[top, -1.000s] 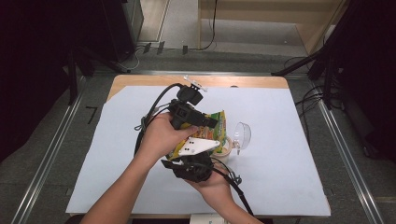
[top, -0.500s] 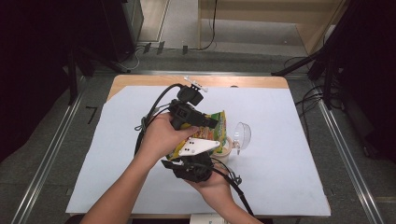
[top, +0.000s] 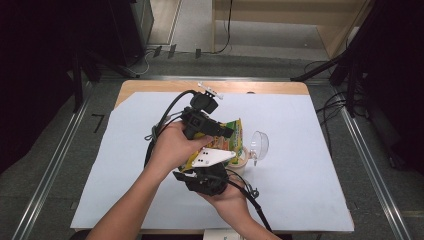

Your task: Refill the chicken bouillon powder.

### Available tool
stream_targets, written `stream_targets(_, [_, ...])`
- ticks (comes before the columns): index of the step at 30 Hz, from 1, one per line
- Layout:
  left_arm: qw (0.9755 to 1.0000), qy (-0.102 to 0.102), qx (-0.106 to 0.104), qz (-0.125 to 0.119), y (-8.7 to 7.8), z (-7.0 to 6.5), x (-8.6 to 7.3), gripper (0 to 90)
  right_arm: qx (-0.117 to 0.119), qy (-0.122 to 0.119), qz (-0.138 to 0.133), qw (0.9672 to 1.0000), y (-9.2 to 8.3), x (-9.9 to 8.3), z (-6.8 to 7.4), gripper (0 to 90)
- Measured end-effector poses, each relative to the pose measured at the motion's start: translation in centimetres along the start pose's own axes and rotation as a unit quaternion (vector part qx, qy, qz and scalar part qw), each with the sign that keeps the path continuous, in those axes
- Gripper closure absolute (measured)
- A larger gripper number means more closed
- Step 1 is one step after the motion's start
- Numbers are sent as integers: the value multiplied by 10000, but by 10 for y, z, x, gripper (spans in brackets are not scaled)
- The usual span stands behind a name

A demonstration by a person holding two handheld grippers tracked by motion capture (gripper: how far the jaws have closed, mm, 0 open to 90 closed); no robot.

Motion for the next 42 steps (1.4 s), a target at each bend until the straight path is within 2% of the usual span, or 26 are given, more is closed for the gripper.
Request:
stream_targets(14, [10000,1,12,-29,0,-2,0,747,-7,8,-24,10000,0,0,0,753])
stream_targets(28, [9998,163,122,-74,-2,-9,1,743,-43,-32,-178,9998,-1,-1,1,770])
stream_targets(37, [9995,234,153,-148,-6,-14,1,738,-54,-165,-262,9995,-2,0,0,789])
stream_targets(42, [9996,223,131,-149,-6,-13,2,737,-40,-105,-249,9996,-3,1,0,788])
Point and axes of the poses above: each handheld gripper's, and its own axes: y roughly forward along the jaws, x roughly out of its top, z roughly to its left, the point moved 3 cm from there along y, roughly forward along the jaws, and after that the axes turned 8 degrees about -z, right-handed, at the moved point
